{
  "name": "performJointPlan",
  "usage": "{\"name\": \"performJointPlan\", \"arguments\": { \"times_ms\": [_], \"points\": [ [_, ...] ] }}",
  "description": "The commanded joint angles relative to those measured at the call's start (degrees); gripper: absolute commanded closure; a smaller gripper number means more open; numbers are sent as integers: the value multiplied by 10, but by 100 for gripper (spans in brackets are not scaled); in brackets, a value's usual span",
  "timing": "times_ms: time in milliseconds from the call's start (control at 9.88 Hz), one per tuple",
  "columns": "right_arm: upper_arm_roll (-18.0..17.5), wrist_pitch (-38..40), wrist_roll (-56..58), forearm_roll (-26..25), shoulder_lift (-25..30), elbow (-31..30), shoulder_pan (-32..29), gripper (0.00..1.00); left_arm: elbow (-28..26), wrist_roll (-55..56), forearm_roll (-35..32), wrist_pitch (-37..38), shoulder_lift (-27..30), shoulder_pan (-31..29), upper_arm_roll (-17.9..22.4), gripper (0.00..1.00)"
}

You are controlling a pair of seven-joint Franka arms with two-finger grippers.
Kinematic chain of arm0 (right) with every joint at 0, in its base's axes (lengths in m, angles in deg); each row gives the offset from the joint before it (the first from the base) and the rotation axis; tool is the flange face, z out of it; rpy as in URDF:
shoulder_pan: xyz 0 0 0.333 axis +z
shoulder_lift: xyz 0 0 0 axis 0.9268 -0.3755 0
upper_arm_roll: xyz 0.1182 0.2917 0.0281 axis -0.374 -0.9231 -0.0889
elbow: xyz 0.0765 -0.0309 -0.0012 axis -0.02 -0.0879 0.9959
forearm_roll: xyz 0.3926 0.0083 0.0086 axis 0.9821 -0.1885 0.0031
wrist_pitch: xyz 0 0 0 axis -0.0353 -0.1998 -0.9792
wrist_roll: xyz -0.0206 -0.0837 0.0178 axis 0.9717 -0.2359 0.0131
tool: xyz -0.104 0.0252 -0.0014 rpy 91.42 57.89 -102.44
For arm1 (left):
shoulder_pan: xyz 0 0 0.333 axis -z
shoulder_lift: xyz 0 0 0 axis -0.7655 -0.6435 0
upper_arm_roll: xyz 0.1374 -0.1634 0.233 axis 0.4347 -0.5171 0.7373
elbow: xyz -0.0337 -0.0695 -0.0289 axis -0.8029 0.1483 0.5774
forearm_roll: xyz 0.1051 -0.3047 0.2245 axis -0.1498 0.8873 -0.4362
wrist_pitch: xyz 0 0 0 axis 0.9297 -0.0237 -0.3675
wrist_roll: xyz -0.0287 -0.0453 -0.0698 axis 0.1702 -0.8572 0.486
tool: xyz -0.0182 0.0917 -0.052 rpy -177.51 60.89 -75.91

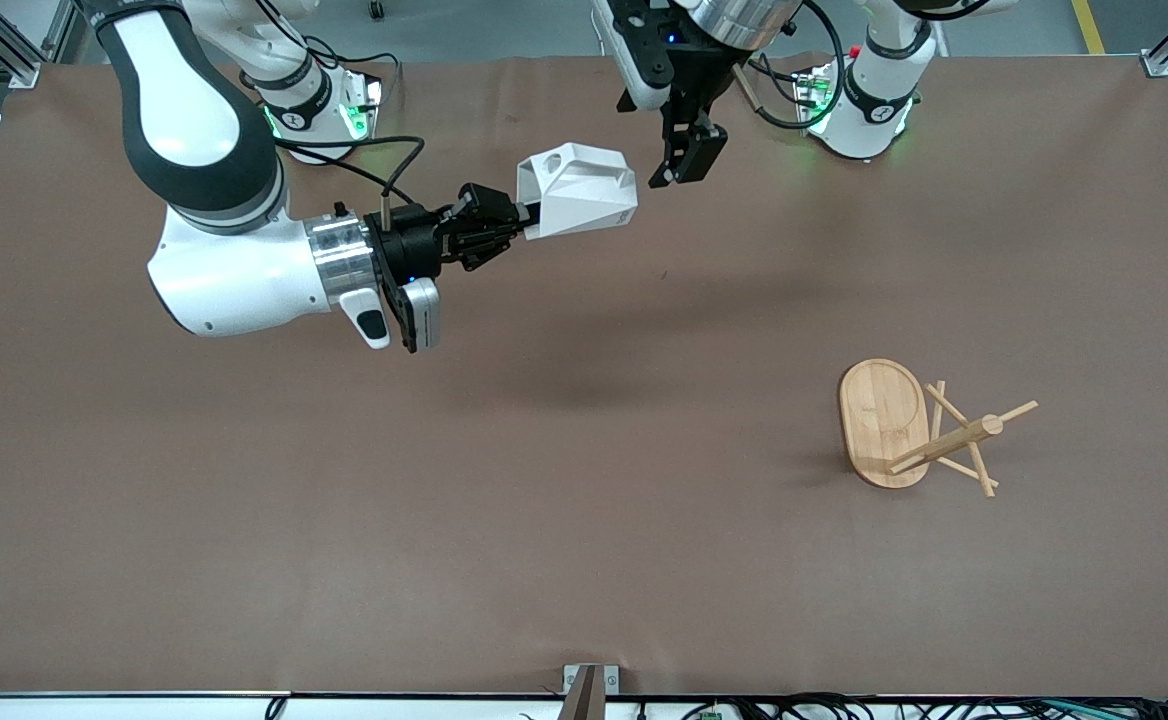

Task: Hang cup on rack
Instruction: 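Grasp the cup body with the left gripper beside the right gripper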

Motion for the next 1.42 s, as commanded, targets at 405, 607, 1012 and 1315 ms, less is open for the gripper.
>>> {"name": "performJointPlan", "arguments": {
  "times_ms": [405,607,1012,1315],
  "points": [
    [-18,6,0,14,-4,7,3,98,-5,16,-26,-29,-32,23,-4,0],
    [-18,6,1,14,-4,7,3,98,-5,11,-27,-29,-35,23,-4,6],
    [-18,6,0,13,-4,7,2,98,-5,15,-27,-29,-35,19,-4,69],
    [-17,6,-5,9,-3,5,-3,0,-5,16,-27,-29,-35,13,1,74]
  ]
}}
